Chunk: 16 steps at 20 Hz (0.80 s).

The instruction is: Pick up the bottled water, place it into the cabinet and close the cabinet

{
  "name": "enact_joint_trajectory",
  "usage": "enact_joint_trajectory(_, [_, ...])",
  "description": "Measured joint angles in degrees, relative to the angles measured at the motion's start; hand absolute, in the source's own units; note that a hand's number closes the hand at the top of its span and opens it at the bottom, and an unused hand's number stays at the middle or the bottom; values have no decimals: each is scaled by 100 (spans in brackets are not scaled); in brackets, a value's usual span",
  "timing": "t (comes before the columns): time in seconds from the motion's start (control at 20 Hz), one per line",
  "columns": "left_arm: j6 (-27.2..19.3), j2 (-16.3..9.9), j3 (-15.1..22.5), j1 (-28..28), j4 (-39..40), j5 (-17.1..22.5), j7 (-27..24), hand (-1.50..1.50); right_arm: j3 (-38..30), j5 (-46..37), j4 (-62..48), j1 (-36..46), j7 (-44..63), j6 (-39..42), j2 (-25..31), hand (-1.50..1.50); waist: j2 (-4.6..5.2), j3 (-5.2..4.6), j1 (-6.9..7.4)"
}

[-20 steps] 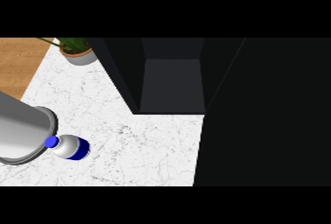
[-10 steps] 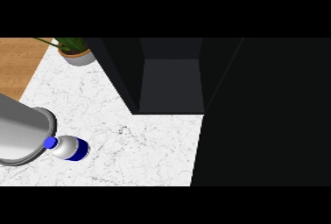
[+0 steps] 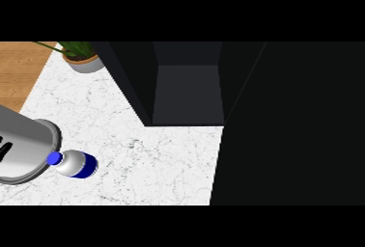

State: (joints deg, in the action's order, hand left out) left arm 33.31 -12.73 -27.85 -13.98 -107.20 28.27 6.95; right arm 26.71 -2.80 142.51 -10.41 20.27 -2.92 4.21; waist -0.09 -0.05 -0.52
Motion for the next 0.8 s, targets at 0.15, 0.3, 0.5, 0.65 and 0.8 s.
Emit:
enact_joint_trajectory(0.15, [-15, 4, 41, 201, 384, -292, -94, -150, 40, -28, 2, 143, 114, -98, 24, -150, 1, -1, 3])
enact_joint_trajectory(0.3, [77, -1, 42, 369, 941, -659, -428, -150, 78, -64, -18, 217, 128, -165, 63, -150, 3, -1, 2])
enact_joint_trajectory(0.5, [199, -51, 71, 593, 1803, -1189, -957, -150, 234, -99, -4, 173, 133, -287, 119, -150, 2, -3, -14])
enact_joint_trajectory(0.65, [213, -40, 138, 720, 2389, -1554, -1336, -150, 304, -123, -12, 263, 176, -374, 140, -150, 3, -3, -13])
enact_joint_trajectory(0.8, [228, -63, 173, 862, 2982, -1832, -1712, -150, 451, -154, -1, 168, 124, -445, 227, -150, 0, -3, -31])
